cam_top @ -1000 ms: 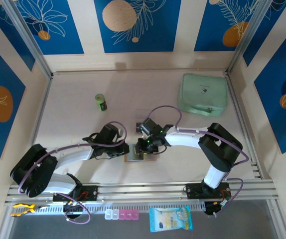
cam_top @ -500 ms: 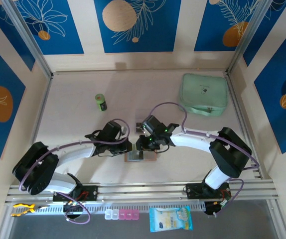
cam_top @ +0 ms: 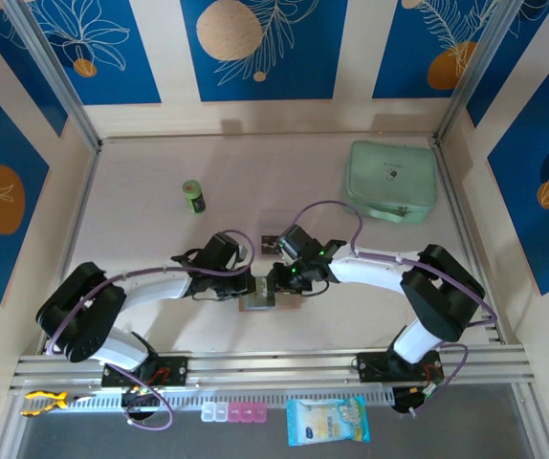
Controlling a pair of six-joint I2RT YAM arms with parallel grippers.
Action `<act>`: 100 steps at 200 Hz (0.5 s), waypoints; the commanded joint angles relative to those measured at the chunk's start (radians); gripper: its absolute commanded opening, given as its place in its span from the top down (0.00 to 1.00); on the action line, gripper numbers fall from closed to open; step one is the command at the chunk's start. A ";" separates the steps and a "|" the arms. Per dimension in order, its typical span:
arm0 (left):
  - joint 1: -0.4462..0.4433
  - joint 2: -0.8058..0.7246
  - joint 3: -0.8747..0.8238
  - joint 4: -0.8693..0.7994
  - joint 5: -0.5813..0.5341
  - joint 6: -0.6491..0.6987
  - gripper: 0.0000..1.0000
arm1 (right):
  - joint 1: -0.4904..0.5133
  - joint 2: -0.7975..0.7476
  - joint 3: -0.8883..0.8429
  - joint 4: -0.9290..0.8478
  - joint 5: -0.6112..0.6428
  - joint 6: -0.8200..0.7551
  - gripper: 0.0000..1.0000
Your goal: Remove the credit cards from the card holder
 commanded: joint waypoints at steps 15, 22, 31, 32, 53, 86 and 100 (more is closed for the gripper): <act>-0.007 0.008 0.016 -0.037 -0.019 0.032 0.97 | -0.007 0.010 -0.018 0.010 -0.022 0.015 0.72; -0.007 0.012 0.023 -0.053 -0.020 0.040 0.97 | -0.007 0.013 -0.016 0.012 -0.023 0.014 0.72; -0.007 0.015 0.031 -0.070 -0.027 0.050 0.97 | -0.007 0.019 -0.015 0.012 -0.024 0.014 0.72; -0.007 0.016 0.032 -0.073 -0.027 0.051 0.97 | -0.007 0.019 -0.015 0.012 -0.024 0.014 0.72; -0.008 0.013 0.038 -0.087 -0.037 0.060 0.97 | -0.007 0.027 -0.016 0.017 -0.024 0.019 0.72; -0.007 0.043 0.038 -0.062 -0.017 0.059 0.97 | -0.007 0.041 -0.020 0.032 -0.036 0.024 0.72; -0.006 0.053 0.037 -0.058 -0.012 0.055 0.97 | -0.008 0.046 -0.021 0.035 -0.036 0.025 0.72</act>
